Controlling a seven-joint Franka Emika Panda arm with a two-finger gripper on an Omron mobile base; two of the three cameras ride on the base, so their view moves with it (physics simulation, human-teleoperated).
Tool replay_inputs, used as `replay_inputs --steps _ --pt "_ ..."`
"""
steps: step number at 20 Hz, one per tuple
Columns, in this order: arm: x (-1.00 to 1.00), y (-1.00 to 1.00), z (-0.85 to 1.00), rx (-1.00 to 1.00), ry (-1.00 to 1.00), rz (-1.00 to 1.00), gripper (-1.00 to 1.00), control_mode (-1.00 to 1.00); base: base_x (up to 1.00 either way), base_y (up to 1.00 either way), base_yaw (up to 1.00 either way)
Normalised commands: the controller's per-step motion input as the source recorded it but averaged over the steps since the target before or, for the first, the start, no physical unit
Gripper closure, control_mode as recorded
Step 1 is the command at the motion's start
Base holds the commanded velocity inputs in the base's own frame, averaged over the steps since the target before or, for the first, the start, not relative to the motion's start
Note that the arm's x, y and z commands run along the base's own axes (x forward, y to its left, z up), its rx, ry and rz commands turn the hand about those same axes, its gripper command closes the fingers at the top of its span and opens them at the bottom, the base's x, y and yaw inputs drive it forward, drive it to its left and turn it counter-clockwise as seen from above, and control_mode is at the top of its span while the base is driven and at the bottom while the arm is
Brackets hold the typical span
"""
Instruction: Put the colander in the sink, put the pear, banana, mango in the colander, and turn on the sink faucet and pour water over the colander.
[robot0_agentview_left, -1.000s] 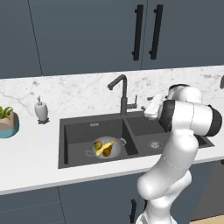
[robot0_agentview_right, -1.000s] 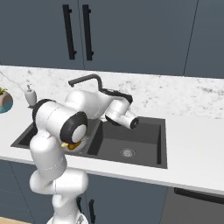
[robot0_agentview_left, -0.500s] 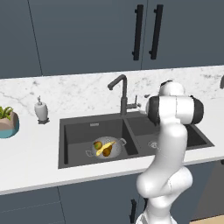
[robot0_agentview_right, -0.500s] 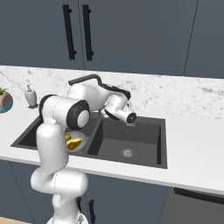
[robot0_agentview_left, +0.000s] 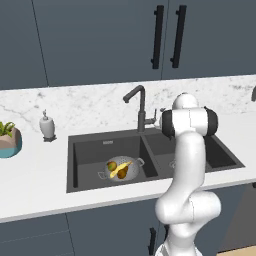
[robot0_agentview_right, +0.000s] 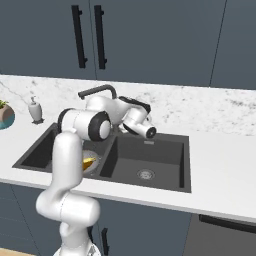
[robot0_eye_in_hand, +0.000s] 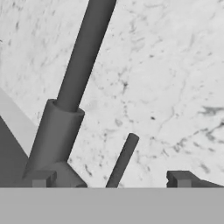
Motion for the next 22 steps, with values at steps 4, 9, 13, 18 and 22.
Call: replay_inputs --steps 4,9,13,18,22 --pt "0.65 -0.02 -0.16 0.00 0.00 -0.02 -1.00 -1.00 0.00 0.00 0.00" --pt "0.67 -0.09 -0.05 0.00 0.00 -0.01 -1.00 -1.00 0.00 0.00 0.00" --pt "0.54 -0.01 -0.12 0.00 0.00 -0.01 -1.00 -1.00 0.00 0.00 0.00" --pt "0.41 -0.01 -0.20 0.00 0.04 -0.04 -1.00 -1.00 0.00 0.00 0.00" --pt "0.40 0.00 -0.16 0.00 0.04 -0.08 -1.00 -1.00 0.00 0.00 0.00"
